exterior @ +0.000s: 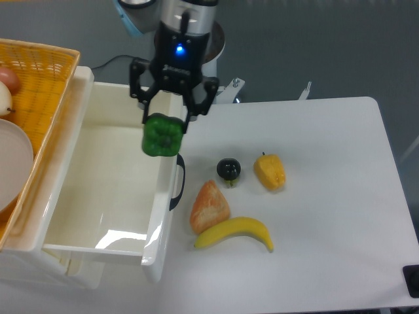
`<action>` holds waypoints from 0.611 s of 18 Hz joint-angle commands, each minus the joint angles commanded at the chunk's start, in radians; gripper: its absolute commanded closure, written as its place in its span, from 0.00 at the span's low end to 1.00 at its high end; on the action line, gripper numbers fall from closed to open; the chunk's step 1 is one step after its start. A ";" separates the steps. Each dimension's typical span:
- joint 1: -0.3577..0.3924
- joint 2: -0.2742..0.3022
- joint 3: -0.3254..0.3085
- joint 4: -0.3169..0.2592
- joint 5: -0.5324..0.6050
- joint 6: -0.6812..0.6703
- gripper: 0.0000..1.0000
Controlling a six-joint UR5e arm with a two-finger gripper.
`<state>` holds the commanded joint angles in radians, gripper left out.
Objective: Place the green pepper in the upper white drawer
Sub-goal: 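Carry the held green pepper over the open white drawer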
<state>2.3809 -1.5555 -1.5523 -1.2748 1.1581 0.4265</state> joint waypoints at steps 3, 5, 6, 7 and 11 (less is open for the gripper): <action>-0.015 0.002 -0.017 0.009 0.002 -0.011 0.65; -0.023 -0.005 -0.020 0.009 0.003 -0.012 0.65; -0.025 -0.009 -0.022 0.009 0.003 -0.012 0.65; -0.032 -0.014 -0.022 0.011 0.003 -0.012 0.65; -0.077 -0.051 -0.029 0.015 0.024 -0.012 0.65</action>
<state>2.3041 -1.6060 -1.5815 -1.2594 1.1826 0.4142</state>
